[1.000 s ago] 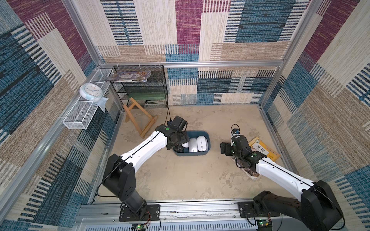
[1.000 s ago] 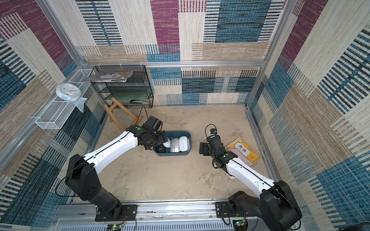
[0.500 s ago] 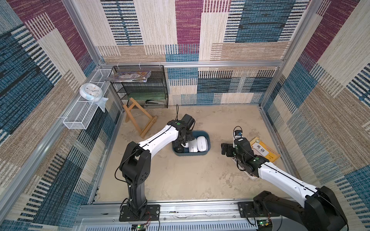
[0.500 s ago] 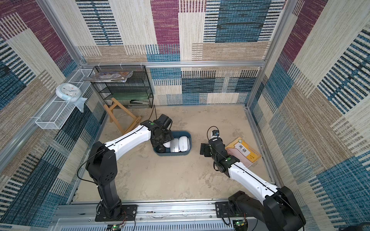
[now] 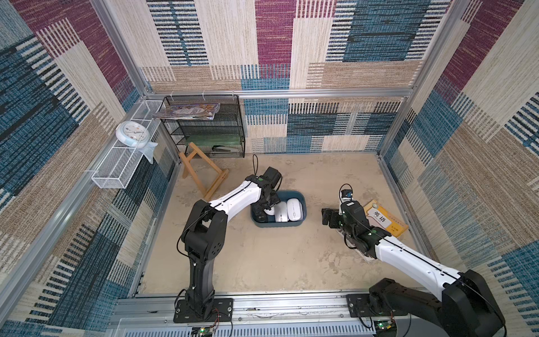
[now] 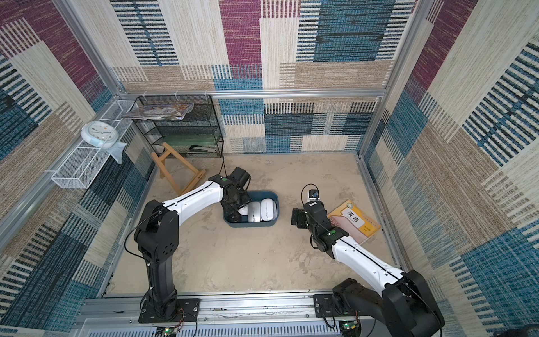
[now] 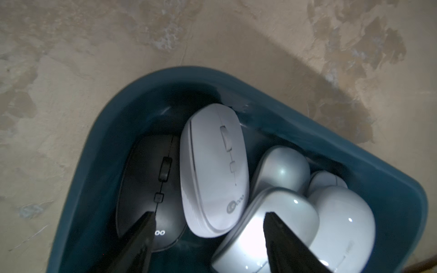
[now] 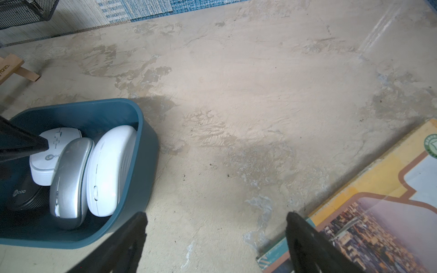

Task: Take out the mouse from the storage box
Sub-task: Pick up the mouse from the storage box.

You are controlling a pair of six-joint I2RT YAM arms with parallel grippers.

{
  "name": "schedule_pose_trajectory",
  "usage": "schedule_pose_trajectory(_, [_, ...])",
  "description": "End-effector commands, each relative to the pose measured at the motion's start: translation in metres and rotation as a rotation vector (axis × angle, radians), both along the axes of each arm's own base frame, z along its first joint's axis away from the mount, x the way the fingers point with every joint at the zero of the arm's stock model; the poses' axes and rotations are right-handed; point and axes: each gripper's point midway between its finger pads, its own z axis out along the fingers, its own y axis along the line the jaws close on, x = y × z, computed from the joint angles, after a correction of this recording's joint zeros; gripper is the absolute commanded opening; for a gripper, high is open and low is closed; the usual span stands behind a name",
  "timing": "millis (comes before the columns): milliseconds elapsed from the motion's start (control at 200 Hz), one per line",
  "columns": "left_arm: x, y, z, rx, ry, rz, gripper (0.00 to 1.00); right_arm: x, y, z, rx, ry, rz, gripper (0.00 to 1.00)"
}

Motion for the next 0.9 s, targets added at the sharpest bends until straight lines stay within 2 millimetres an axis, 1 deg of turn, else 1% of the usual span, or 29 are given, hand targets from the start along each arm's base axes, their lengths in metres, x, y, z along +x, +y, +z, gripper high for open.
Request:
schedule_pose_trajectory(0, [0.001, -0.005, -0.004, -0.028, 0.010, 0.009, 0.75, 0.002, 0.003, 0.002, 0.007, -0.013, 0.010, 0.95])
schedule_pose_trajectory(40, [0.001, -0.005, -0.006, -0.029, 0.011, 0.011, 0.75, 0.002, 0.003, 0.002, 0.006, -0.011, 0.012, 0.94])
schedule_pose_trajectory(135, [0.004, -0.011, -0.010, -0.071, -0.003, 0.002, 0.70, 0.003, 0.003, 0.002, 0.009, -0.014, 0.013, 0.94])
schedule_pose_trajectory(381, [0.002, -0.011, -0.020, -0.081, 0.002, 0.020, 0.72, 0.002, 0.004, 0.000, 0.012, -0.009, 0.015, 0.94])
schedule_pose_trajectory(521, [0.004, -0.012, -0.022, -0.097, -0.003, 0.022, 0.68, 0.002, 0.005, -0.001, 0.011, -0.004, 0.022, 0.94])
schedule_pose_trajectory(621, [0.007, -0.014, -0.018, -0.134, -0.047, 0.030, 0.60, 0.002, 0.006, 0.000, 0.013, -0.005, 0.024, 0.94])
schedule_pose_trajectory(721, [0.011, -0.016, -0.005, -0.191, -0.145, 0.048, 0.58, 0.002, 0.006, 0.000, 0.016, -0.006, 0.025, 0.94])
schedule_pose_trajectory(791, [0.013, -0.017, 0.002, -0.209, -0.183, 0.039, 0.57, 0.001, 0.007, 0.000, 0.018, -0.004, 0.032, 0.94])
schedule_pose_trajectory(846, [0.014, -0.019, 0.001, -0.202, -0.173, 0.020, 0.56, 0.001, 0.008, 0.000, 0.021, -0.007, 0.035, 0.94])
schedule_pose_trajectory(896, [0.014, -0.021, -0.002, -0.191, -0.148, 0.005, 0.52, 0.001, 0.009, 0.000, 0.024, -0.008, 0.039, 0.94])
